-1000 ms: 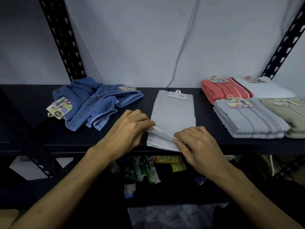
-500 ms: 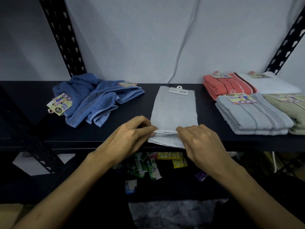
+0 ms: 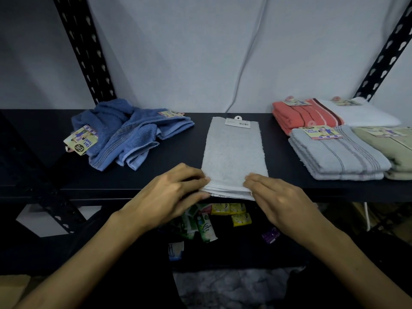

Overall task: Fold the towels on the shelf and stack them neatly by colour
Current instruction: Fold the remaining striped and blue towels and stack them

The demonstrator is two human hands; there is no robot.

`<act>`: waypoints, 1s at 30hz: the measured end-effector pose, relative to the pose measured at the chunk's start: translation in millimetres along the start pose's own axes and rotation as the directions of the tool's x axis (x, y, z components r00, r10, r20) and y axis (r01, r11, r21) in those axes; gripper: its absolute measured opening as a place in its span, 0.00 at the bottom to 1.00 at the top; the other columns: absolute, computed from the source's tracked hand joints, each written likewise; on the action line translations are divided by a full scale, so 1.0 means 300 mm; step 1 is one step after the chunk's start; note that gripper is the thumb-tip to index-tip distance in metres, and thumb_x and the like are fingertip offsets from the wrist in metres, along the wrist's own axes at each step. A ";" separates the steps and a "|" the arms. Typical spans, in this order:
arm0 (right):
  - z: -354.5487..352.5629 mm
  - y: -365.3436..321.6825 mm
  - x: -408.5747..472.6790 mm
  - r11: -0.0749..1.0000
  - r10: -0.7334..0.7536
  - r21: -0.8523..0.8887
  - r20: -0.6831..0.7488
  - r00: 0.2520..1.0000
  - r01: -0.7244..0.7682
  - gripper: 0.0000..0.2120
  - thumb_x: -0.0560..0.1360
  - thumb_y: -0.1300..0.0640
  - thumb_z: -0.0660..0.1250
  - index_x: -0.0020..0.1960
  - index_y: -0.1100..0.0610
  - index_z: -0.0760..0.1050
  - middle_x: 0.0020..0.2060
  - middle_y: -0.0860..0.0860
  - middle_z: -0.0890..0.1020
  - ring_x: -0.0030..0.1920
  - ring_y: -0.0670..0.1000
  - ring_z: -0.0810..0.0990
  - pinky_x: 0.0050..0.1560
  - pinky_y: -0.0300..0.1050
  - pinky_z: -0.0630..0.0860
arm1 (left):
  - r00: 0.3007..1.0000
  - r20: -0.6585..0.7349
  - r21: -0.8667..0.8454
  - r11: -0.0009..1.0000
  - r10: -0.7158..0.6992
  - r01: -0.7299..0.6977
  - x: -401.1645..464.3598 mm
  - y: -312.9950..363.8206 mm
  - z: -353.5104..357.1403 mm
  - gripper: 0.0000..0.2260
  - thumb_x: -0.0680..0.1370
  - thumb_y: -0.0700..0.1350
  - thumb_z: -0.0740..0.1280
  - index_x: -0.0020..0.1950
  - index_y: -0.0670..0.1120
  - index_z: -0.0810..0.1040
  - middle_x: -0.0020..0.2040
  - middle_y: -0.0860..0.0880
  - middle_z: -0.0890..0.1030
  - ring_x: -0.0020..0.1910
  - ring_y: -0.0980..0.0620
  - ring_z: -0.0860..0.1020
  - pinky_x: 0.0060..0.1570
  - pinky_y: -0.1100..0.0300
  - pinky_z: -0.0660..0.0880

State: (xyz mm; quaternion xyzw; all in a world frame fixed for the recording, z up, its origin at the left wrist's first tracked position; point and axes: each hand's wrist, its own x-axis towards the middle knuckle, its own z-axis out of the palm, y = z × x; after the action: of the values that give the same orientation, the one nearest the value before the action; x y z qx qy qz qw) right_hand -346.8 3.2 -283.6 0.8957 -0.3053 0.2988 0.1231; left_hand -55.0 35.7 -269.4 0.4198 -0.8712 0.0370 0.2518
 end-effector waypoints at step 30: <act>-0.114 0.059 0.090 0.993 0.093 0.087 -0.196 0.976 -0.077 0.07 0.80 0.63 0.64 0.57 0.62 0.78 0.48 0.55 0.79 0.45 0.58 0.79 0.48 0.54 0.77 | 0.994 -0.100 0.394 0.919 0.053 -0.009 0.205 0.000 -0.181 0.08 0.79 0.39 0.70 0.56 0.44 0.75 0.47 0.46 0.79 0.45 0.45 0.75 0.43 0.52 0.72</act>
State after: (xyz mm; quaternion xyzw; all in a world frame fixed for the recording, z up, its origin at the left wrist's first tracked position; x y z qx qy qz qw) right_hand -356.3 -9.7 -239.5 0.8515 -0.3173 0.4040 0.1045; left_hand -64.9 6.9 -193.4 0.4451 -0.8377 0.2375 0.2090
